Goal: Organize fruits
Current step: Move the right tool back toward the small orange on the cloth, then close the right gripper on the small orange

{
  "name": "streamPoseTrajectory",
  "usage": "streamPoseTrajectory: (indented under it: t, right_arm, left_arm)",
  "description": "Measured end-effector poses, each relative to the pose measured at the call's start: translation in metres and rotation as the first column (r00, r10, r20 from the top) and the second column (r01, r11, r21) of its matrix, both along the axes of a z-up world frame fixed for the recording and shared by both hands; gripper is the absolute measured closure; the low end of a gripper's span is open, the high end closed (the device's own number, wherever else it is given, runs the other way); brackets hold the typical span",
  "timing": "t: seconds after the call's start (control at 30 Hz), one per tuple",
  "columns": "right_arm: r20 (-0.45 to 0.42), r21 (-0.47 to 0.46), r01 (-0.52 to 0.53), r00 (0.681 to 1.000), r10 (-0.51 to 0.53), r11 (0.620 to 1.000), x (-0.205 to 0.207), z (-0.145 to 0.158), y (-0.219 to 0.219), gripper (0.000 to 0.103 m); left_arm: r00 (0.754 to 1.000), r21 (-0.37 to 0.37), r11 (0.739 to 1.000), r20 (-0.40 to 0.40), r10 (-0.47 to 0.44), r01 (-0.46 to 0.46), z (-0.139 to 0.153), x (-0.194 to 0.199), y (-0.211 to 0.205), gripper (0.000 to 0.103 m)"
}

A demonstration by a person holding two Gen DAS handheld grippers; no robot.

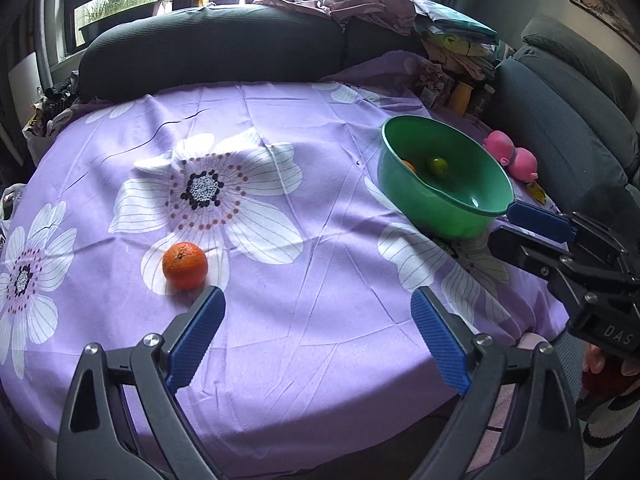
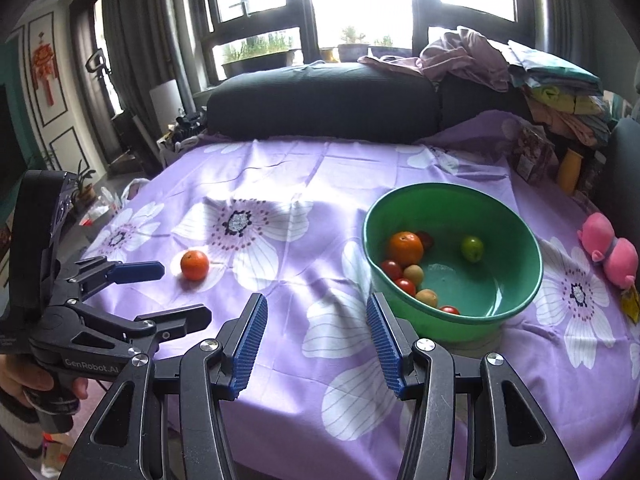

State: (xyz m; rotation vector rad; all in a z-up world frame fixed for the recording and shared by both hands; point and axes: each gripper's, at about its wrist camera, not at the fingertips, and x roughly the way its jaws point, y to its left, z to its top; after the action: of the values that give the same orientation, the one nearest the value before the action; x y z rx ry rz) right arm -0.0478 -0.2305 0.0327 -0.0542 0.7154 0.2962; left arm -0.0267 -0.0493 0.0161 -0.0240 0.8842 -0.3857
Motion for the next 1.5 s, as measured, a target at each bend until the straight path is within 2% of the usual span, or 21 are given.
streamPoseTrajectory:
  t: [0.43, 0.6, 1.03, 1.2, 1.37, 1.5]
  right_arm:
    - [-0.036, -0.018, -0.091, 0.995, 0.09, 0.996, 0.011, -0.01, 0.047, 0.051]
    - [-0.051, -0.025, -0.113, 0.992, 0.111, 0.993, 0.02, -0.014, 0.059, 0.051]
    - [-0.122, -0.05, -0.168, 0.979, 0.161, 0.984, 0.052, -0.036, 0.091, 0.051]
    - [-0.168, -0.03, -0.24, 0.958, 0.232, 0.97, 0.063, -0.055, 0.106, 0.05]
    - [-0.227, -0.015, -0.317, 0.925, 0.306, 0.948, 0.078, -0.078, 0.127, 0.05]
    - [-0.247, -0.013, -0.376, 0.899, 0.361, 0.927, 0.092, -0.085, 0.146, 0.05]
  left_arm:
    - [0.996, -0.032, 0.995, -0.004, 0.091, -0.092, -0.004, -0.002, 0.046, 0.009]
    - [0.995, -0.043, 0.994, -0.013, 0.101, -0.101, -0.007, 0.007, 0.057, 0.009]
    - [0.99, -0.133, 0.983, -0.08, 0.118, -0.128, -0.025, 0.041, 0.082, 0.009]
    - [0.993, -0.147, 0.984, -0.084, 0.089, -0.101, -0.031, 0.051, 0.085, 0.01]
    - [0.992, -0.144, 0.986, -0.105, 0.069, -0.084, -0.039, 0.068, 0.086, 0.017]
    - [0.988, -0.146, 0.986, -0.136, 0.066, -0.086, -0.047, 0.083, 0.089, 0.027]
